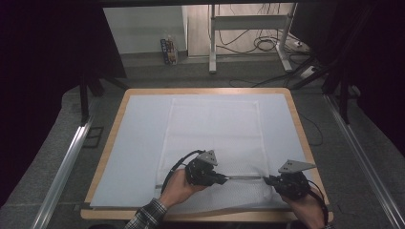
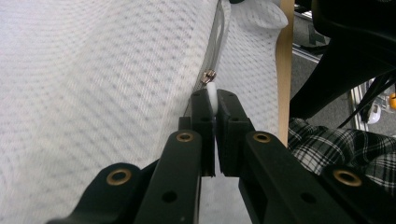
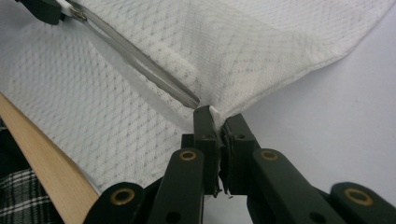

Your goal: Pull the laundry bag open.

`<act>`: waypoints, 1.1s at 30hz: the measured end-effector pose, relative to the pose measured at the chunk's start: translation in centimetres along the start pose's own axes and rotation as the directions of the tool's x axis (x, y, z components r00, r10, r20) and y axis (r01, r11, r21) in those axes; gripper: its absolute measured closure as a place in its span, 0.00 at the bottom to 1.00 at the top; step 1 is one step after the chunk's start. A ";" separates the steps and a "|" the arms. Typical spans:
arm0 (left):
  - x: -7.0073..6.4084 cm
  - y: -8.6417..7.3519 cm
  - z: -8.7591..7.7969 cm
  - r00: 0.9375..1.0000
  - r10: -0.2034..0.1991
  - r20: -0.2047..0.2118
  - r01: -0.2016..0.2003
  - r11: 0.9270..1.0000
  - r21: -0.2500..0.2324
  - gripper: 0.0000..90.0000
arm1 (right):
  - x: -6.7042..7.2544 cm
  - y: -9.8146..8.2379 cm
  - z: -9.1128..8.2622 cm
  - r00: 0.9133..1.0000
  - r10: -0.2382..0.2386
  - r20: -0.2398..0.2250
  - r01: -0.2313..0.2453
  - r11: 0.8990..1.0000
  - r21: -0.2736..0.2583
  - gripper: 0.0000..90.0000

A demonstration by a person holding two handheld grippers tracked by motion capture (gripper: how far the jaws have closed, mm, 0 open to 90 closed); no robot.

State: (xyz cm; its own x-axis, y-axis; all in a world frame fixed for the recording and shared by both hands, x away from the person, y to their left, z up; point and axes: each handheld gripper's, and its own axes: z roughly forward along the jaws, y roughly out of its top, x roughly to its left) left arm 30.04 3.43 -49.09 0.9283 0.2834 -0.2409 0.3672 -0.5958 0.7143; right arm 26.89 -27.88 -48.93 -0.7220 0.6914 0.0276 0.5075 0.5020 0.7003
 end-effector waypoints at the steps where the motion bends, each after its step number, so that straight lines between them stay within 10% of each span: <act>1: 0.0 -0.2 -0.2 1.000 -0.003 -0.002 0.003 1.000 -0.002 0.97 | 0.0 0.0 0.0 1.000 0.004 -0.001 -0.004 1.000 -0.002 0.95; 33: 0.4 -3.2 -2.9 0.997 -0.071 -0.007 0.071 0.997 -0.038 0.97 | 0.2 0.0 0.1 1.000 0.000 0.003 0.000 1.000 -0.001 0.95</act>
State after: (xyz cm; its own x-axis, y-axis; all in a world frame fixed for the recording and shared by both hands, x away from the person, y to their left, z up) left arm 29.03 7.57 -49.56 0.8994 0.3304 -0.2861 0.4293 -0.5449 0.7202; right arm 26.77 -27.74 -49.00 -0.7204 0.6931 0.0258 0.5071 0.5010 0.7013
